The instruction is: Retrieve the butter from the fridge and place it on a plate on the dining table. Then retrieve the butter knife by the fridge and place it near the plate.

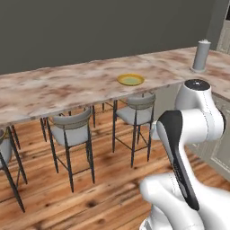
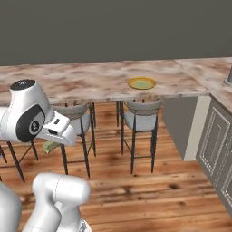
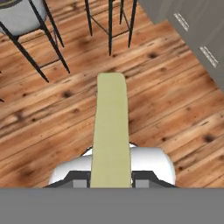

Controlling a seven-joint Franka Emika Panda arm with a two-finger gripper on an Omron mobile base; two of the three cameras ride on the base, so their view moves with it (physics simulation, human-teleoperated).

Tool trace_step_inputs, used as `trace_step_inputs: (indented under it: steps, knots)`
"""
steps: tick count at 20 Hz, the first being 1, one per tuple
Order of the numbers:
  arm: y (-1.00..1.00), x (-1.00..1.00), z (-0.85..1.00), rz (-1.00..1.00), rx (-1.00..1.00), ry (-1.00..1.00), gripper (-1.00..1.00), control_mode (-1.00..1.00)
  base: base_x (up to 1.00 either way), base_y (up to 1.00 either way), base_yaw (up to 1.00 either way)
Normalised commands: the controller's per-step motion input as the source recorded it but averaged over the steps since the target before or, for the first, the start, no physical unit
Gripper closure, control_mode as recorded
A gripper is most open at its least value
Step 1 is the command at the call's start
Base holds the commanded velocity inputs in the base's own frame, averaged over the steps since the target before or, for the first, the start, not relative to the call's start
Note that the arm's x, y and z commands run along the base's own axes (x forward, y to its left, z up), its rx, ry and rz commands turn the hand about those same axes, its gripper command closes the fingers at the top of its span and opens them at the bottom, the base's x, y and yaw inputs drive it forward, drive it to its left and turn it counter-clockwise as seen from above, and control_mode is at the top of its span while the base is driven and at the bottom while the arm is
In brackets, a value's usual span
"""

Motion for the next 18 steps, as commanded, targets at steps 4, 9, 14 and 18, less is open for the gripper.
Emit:
trace_step_inputs:
  steps: [4, 9, 14, 18]
  knots:
    - [0.00, 0.00, 0.00, 0.00, 0.00, 0.00, 1.00, 1.00, 1.00, -0.74, 0.21]
    - [0.00, 0.00, 0.00, 0.00, 0.00, 0.00, 1.00, 1.00, 1.00, -0.78, 0.22]
    - [0.00, 0.00, 0.00, 0.00, 0.00, 0.00, 1.00, 1.00, 1.00, -0.45, 0.37]
    - [0.00, 0.00, 0.00, 0.00, 0.00, 0.00, 1.00, 1.00, 0.91, -0.77, 0.40]
